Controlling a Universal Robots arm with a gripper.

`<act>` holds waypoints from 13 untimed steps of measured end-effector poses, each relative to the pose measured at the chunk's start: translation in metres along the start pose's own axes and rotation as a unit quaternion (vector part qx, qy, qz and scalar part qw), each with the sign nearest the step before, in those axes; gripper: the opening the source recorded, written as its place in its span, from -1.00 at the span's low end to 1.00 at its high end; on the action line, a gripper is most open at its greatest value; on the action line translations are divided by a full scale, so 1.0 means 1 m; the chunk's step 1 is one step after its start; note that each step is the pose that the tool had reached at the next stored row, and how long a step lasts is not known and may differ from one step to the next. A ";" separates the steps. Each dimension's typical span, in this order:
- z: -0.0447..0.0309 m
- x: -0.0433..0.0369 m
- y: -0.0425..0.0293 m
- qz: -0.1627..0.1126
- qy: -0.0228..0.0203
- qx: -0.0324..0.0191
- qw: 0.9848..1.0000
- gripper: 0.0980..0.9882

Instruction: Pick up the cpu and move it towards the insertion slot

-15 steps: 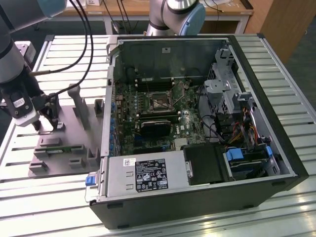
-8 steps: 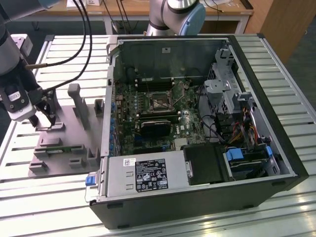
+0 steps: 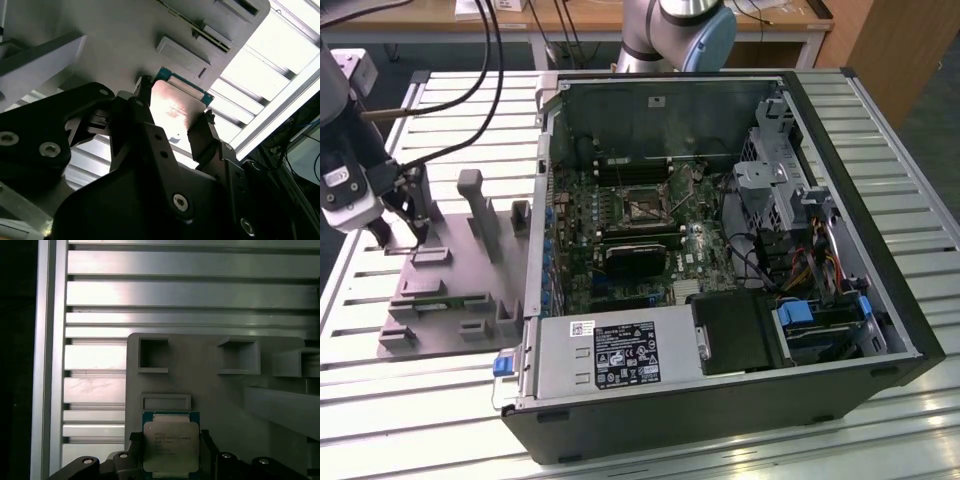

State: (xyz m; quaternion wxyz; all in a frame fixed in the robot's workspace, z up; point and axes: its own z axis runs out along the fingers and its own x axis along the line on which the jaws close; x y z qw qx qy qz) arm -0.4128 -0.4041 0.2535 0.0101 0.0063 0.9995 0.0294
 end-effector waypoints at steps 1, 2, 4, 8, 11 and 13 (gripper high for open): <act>-0.0024 0.0000 0.0002 0.000 0.000 0.000 1.000 0.00; -0.0044 -0.0001 0.0003 0.000 -0.001 0.000 1.000 0.00; -0.0085 -0.0002 0.0005 0.000 -0.002 0.000 1.000 0.00; -0.0168 -0.0003 0.0010 0.000 -0.003 0.000 1.000 0.00; -0.0231 -0.0004 0.0014 0.000 -0.004 0.000 1.000 0.00; -0.0279 -0.0006 0.0017 0.000 -0.004 0.000 1.000 0.00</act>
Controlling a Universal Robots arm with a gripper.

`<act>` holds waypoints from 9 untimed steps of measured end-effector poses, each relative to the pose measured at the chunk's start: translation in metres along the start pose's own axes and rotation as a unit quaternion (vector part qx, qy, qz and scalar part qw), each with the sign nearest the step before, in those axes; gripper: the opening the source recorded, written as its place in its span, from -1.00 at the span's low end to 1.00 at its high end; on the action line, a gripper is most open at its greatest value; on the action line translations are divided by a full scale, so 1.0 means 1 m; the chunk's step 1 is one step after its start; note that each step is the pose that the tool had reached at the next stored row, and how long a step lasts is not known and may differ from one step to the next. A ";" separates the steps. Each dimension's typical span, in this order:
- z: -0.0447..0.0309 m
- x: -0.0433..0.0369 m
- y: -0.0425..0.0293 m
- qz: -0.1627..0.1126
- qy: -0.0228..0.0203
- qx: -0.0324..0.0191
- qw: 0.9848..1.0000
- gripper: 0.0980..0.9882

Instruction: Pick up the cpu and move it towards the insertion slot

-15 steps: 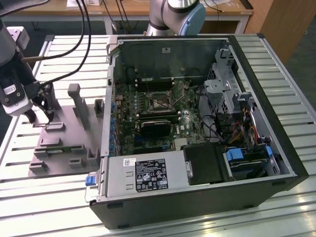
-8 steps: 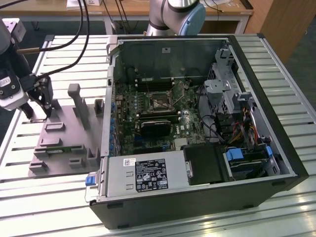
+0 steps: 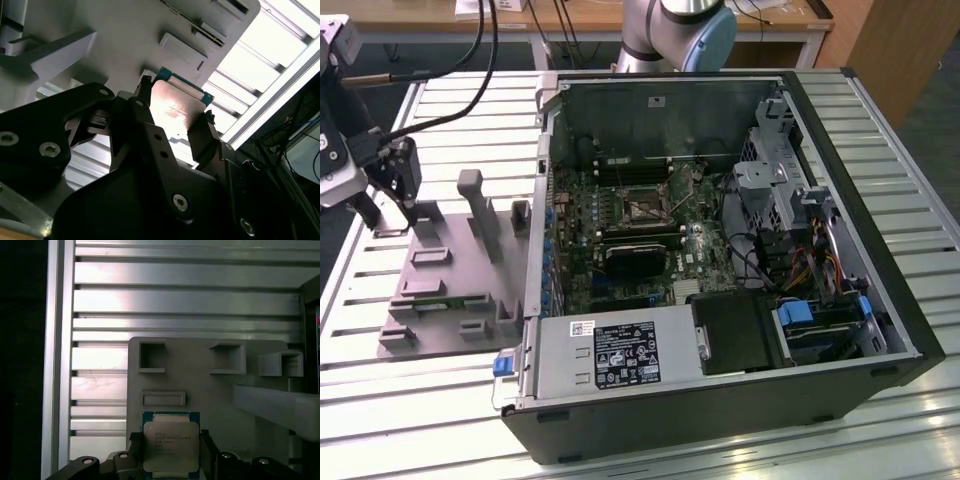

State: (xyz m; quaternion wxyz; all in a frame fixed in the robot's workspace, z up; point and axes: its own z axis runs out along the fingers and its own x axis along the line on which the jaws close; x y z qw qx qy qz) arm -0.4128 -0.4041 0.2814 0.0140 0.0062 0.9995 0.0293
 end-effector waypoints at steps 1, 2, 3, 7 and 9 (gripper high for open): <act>-0.0026 -0.0001 0.0002 0.000 0.000 0.000 1.000 0.00; -0.0052 -0.0001 0.0003 0.000 0.000 0.000 1.000 0.00; -0.0079 -0.0002 0.0005 0.000 0.000 0.000 1.000 0.00; -0.0201 -0.0005 0.0012 0.000 0.000 0.000 1.000 0.00; -0.0258 -0.0007 0.0015 0.000 -0.001 0.000 1.000 0.00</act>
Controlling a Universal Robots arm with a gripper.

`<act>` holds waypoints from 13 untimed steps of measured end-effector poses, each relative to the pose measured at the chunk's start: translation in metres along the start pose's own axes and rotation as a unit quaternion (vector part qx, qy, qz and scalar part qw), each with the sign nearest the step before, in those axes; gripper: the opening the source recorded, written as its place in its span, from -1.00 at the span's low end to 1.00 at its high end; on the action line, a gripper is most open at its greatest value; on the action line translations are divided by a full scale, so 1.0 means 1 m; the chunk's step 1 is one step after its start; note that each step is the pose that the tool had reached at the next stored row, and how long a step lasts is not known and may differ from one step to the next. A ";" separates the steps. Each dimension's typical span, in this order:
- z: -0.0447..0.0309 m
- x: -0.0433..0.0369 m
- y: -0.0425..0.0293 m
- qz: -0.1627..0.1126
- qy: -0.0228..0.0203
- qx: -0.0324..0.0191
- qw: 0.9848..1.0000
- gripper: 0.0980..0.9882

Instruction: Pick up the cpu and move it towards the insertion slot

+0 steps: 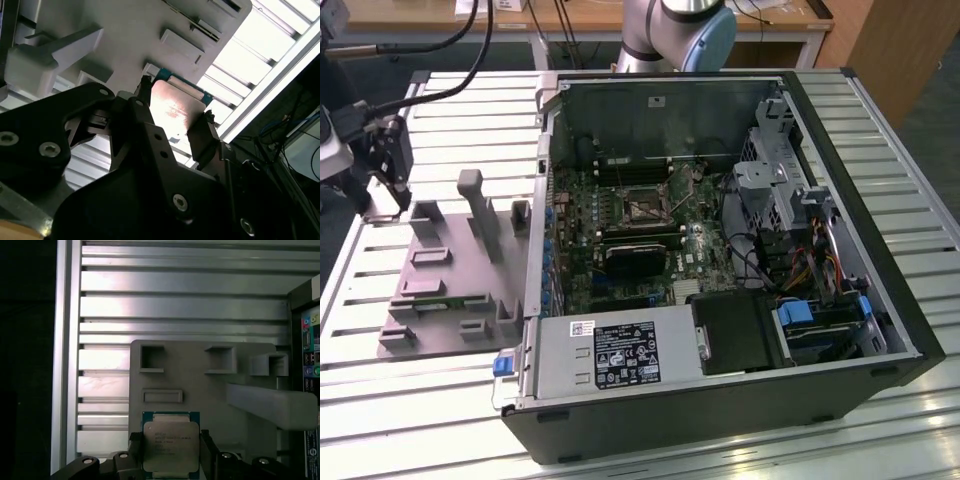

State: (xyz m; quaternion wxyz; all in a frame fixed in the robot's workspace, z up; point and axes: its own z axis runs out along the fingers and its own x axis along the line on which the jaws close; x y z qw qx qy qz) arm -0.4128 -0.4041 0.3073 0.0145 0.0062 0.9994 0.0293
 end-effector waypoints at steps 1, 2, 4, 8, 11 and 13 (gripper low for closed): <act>-0.0029 -0.0001 0.0002 0.000 0.000 0.000 1.000 0.00; -0.0058 -0.0002 0.0003 0.000 0.000 0.000 1.000 0.00; -0.0124 -0.0004 0.0007 0.000 0.000 0.000 1.000 0.00; -0.0255 -0.0007 0.0015 0.000 0.000 0.001 1.000 0.00; -0.0354 -0.0010 0.0021 0.000 -0.001 0.002 1.000 0.00; -0.0423 -0.0012 0.0025 0.000 -0.001 0.002 1.000 0.00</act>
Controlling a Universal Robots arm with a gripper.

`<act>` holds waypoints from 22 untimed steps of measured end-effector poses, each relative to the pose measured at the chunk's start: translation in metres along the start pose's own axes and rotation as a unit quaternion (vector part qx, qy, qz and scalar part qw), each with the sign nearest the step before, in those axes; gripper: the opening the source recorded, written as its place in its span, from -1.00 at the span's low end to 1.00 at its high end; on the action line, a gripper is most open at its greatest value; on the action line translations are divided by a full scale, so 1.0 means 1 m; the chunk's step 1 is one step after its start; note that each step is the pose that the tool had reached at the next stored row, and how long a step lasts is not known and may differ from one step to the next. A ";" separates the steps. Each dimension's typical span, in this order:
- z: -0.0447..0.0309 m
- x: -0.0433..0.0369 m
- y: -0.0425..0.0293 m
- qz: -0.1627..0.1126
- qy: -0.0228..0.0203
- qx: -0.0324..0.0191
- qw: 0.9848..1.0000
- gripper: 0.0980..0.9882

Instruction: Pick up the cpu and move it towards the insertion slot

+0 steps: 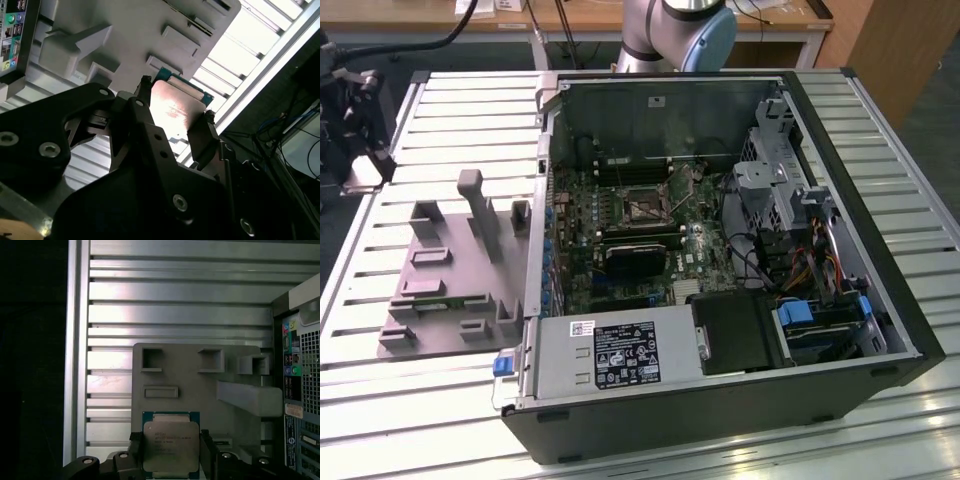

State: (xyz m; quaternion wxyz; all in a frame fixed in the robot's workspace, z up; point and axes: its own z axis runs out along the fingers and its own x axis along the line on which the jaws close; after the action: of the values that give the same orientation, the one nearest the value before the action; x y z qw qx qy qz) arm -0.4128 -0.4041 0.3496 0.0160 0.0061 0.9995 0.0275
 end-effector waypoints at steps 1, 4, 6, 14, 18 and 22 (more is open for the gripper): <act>-0.0033 -0.0001 0.0002 0.000 0.000 0.000 1.000 0.00; -0.0137 -0.0004 0.0007 0.000 -0.001 0.000 1.000 0.00; -0.0205 -0.0007 0.0011 0.000 -0.001 0.000 1.000 0.00; -0.0462 -0.0015 0.0025 0.000 -0.002 0.002 1.000 0.00; -0.0560 -0.0018 0.0031 0.000 -0.003 0.002 1.000 0.00; -0.0564 -0.0018 0.0031 0.000 -0.004 0.002 1.000 0.00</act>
State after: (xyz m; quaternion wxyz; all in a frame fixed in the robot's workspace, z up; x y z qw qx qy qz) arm -0.4128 -0.4041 0.4061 0.0196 0.0060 0.9995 0.0252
